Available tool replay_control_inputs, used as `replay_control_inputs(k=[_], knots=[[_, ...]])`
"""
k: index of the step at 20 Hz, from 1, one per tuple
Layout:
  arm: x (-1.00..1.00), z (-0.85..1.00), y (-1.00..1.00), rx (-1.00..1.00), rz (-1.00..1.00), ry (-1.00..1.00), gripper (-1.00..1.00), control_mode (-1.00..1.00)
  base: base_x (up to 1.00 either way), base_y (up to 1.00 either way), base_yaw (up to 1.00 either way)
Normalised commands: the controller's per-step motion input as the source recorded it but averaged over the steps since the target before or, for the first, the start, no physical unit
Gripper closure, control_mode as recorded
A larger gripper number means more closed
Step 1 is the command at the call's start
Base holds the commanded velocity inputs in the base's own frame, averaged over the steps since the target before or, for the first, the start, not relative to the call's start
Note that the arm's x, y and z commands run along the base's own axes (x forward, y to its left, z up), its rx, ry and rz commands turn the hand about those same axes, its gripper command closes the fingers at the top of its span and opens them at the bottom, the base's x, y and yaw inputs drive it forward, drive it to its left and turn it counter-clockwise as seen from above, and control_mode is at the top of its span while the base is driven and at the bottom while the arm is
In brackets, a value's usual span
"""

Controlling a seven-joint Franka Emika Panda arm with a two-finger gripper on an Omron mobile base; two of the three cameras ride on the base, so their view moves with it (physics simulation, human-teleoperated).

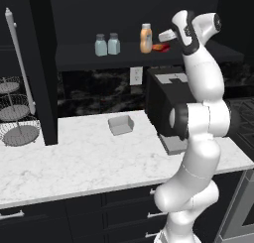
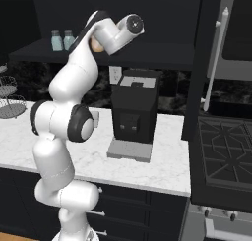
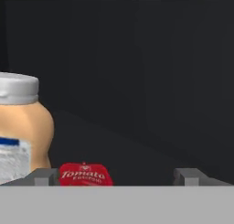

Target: Put the shaker and condiment bottle from the counter next to their counterparts in the cabinet.

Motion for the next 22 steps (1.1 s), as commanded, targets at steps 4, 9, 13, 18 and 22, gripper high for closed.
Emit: replay_control_inputs(k=[4,9,13,18,22], knots=[[-0.08,0.19,-0.03,0.0,0.0,0.0,-1.0,-1.0,0.0,0.0,0.0],[-0.36,0.09,-0.09,0.0,0.0,-0.01,-1.0,-1.0,0.0,0.0,0.0],[-0.92,0.01,-0.06,0.0,0.0,-0.07,-1.0,-1.0,0.0,0.0,0.0],[-1.0,-0.13,0.0,0.0,0.0,-0.07,-1.0,-1.0,0.0,0.0,0.0],[-1.0,-0.22,0.03,0.0,0.0,-0.06,-1.0,-1.0,0.0,0.0,0.0]])
